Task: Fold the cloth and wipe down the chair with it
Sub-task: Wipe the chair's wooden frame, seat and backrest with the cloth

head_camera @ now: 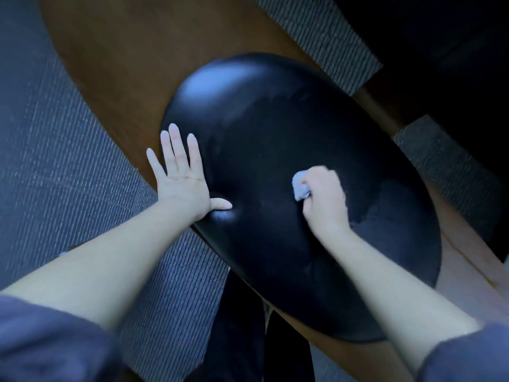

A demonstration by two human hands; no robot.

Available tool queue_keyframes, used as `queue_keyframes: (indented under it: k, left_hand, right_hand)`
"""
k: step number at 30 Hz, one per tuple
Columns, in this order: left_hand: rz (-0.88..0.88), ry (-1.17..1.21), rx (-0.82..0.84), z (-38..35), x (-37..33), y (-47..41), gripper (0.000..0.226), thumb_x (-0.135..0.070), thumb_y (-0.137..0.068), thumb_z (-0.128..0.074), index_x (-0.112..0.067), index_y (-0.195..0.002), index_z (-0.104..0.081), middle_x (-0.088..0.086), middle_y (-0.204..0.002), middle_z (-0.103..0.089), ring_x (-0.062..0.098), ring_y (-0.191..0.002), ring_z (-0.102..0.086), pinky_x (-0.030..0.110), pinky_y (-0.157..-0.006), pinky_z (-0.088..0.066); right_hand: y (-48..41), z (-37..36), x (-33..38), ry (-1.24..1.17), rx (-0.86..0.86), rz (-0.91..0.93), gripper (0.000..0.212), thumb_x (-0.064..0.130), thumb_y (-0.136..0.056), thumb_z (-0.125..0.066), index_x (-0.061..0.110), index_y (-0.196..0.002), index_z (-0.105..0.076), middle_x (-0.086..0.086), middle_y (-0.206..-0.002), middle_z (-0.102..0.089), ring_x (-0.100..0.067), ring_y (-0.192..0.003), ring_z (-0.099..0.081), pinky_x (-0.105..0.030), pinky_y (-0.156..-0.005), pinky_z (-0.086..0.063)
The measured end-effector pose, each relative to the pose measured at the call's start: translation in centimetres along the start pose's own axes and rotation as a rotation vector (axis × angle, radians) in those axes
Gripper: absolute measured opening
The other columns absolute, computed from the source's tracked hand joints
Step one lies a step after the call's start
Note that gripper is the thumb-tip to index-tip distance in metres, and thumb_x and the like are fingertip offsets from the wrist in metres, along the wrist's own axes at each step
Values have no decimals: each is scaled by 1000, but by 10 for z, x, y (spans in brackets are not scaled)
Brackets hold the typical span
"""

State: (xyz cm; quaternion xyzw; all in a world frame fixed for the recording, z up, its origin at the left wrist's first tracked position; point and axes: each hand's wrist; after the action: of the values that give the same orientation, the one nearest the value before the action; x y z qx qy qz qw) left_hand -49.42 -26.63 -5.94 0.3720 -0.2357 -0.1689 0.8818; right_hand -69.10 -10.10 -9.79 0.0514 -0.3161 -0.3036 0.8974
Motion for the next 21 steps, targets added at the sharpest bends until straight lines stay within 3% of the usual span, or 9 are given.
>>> queue_keyframes:
  k: [1,2,5,6,9,12,15,17,21]
  left_hand:
    - [-6,-64,-73,3,-2,6,153,-98,-38,-17,1,-149,21,33,-149,34,44,-148,13,59,-114,9]
    - [-30,-61,-146,5,-3,9,153,-99,-46,-30,1,-145,29,28,-148,39,42,-146,20,60,-115,9]
    - [-101,-10,-285,2,-5,18,154,-84,-53,-66,4,-150,15,33,-156,20,44,-148,13,61,-116,1]
    - [-127,2,-306,2,-5,21,152,-77,-53,-74,5,-151,7,33,-157,14,44,-148,9,62,-116,0]
    - [-290,-80,-390,4,-11,23,139,-55,-53,-89,-5,-155,-10,30,-159,7,47,-147,4,67,-113,-3]
    - [-417,-216,-313,20,-32,18,130,-44,-60,-89,-17,-157,-7,22,-160,17,45,-147,14,69,-112,0]
    - [-489,-250,-189,44,-72,10,115,-51,-77,-68,-20,-156,11,16,-157,32,41,-144,27,65,-114,7]
    - [-550,-242,-163,58,-108,5,117,-58,-78,-66,-21,-155,14,15,-158,31,39,-145,28,64,-115,8]
    - [-615,-198,-87,74,-181,-7,131,-74,-68,-68,-25,-153,20,11,-157,34,39,-144,30,70,-110,5]
  right_hand:
    - [22,0,6,0,128,122,28,-9,-56,-37,18,-64,-38,2,-79,-50,-23,-72,-38,-43,-57,-51]
    - [46,0,5,-20,211,269,30,-10,-55,-37,19,-64,-38,5,-79,-52,-21,-71,-40,-39,-56,-49]
    - [93,18,-17,62,358,508,32,-13,-62,-49,18,-72,-45,7,-89,-56,-17,-75,-43,-24,-60,-39]
    - [81,23,-29,80,333,491,30,-12,-62,-54,15,-73,-49,4,-89,-57,-19,-76,-44,-25,-61,-40]
    - [33,37,-51,53,146,203,27,-10,-59,-56,10,-76,-56,-2,-90,-56,-24,-78,-46,-40,-59,-47]
    - [-5,51,-62,13,-57,109,24,-13,-70,-50,5,-84,-60,-4,-94,-56,-25,-83,-48,-38,-63,-46]
    - [-34,66,-76,27,-178,80,29,-13,-71,-47,6,-87,-61,-3,-95,-57,-24,-85,-47,-30,-68,-39]
    - [-51,74,-91,27,-245,-15,32,-9,-73,-44,10,-89,-64,-1,-97,-60,-25,-87,-48,-34,-72,-39]
    - [-82,88,-128,-8,-177,-194,40,-2,-77,-42,22,-86,-72,10,-105,-66,-22,-100,-52,-38,-86,-42]
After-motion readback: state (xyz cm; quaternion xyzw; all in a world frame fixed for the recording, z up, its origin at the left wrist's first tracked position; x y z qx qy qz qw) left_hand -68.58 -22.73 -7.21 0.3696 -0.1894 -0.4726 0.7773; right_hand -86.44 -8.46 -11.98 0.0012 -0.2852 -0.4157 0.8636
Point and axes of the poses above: each hand's wrist, its own y-axis away from the middle knuckle, its own z-axis out of the back of the hand, x = y × z
